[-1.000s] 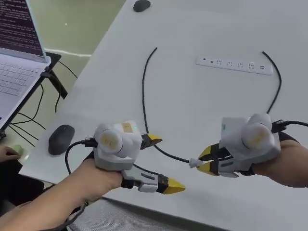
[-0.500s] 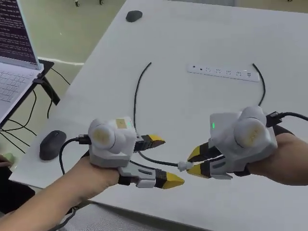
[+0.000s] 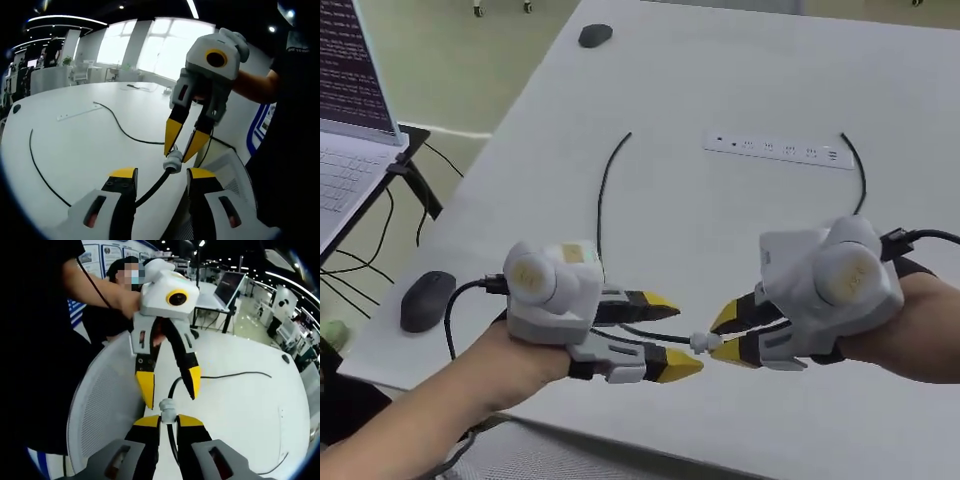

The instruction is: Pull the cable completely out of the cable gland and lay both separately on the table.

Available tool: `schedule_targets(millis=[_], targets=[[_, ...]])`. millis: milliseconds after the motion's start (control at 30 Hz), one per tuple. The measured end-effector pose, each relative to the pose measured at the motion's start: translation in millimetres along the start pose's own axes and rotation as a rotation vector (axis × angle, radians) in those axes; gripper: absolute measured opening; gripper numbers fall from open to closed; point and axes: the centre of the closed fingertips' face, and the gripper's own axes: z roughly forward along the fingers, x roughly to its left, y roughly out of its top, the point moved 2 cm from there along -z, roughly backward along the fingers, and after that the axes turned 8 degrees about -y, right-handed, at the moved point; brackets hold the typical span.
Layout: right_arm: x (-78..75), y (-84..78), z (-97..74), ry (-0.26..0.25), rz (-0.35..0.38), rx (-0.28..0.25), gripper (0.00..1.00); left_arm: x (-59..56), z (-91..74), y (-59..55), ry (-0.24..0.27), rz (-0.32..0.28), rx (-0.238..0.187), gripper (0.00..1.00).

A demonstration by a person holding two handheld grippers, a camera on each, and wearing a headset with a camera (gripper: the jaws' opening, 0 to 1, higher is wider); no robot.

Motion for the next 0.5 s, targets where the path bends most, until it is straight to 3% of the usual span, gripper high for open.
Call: schedule_targets(millis=[500], targets=[[2.3,-6.4,0.4,0.0,-0.033,-0.011,0.06,-8.1,8.0,-1.2,-0.079,0.066,0.018,0.2]])
